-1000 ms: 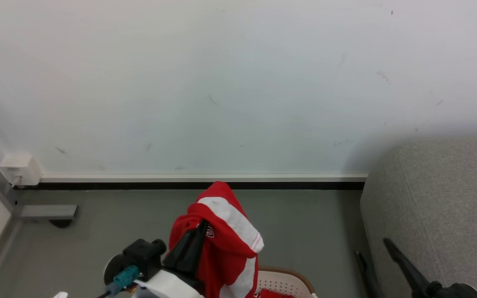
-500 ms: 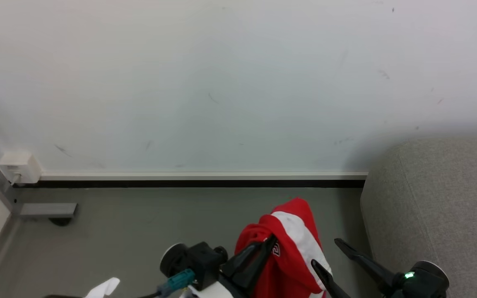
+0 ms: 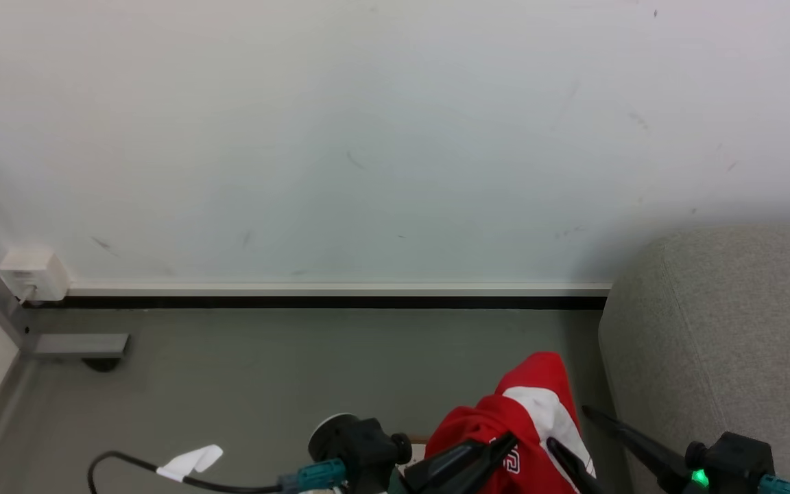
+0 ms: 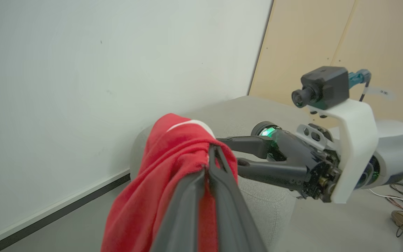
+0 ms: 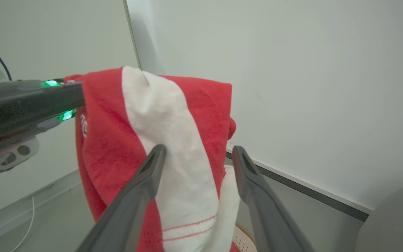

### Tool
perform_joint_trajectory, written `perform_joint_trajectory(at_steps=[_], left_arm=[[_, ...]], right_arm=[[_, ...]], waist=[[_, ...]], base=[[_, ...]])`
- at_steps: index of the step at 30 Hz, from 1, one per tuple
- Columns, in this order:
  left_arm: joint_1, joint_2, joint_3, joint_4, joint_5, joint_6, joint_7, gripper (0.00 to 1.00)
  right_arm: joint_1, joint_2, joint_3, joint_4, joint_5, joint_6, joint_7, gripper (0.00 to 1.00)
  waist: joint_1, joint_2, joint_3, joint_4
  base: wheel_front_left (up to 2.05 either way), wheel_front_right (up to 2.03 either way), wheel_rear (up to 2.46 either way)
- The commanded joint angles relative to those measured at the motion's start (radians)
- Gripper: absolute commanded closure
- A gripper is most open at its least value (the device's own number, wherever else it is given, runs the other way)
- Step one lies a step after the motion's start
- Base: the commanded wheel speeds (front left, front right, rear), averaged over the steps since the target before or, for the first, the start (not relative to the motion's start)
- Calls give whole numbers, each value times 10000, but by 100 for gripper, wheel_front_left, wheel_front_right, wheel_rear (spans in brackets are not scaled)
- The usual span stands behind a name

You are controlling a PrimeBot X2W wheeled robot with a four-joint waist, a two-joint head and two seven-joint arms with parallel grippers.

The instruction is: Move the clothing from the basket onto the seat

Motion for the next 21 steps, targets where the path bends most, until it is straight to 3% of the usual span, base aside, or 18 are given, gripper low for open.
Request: perform_joint_trajectory(at_steps=[1, 14, 15, 16, 18, 21], left_arm=[[-203, 167, -271, -126, -326, -29, -125, 100], [-1164, 409, -1838, -16, -2196, -32, -663, 100], [-1224, 406, -1921, 9, -2337, -32, -666, 100], [-1246, 396, -1990, 43, -2478, -32, -703, 100], [-1301, 385, -2078, 138, -2604, -32, -735, 100], [-1331, 380, -2132, 323, -2760, -32, -808, 99]], right_arm=[[-207, -130, 254, -126, 226, -21, -41, 0], [-1494, -400, 2344, -637, 1155, -21, 0, 2], [-1560, -395, 2450, -657, 1219, -21, -60, 23], [-1627, -375, 2521, -680, 1263, -21, -137, 53], [-1722, -360, 2660, -707, 1386, -21, -244, 100], [-1855, -406, 2747, -674, 1522, -21, -368, 100]], waist=[[-1, 0, -10, -20], [-1, 0, 52, -142], [-1, 0, 58, -135], [-1, 0, 63, -130], [-1, 0, 74, -129], [-1, 0, 86, -141]], base=[[0, 0, 0], [0, 0, 0], [0, 0, 0], [0, 0, 0], [0, 0, 0], [0, 0, 0]])
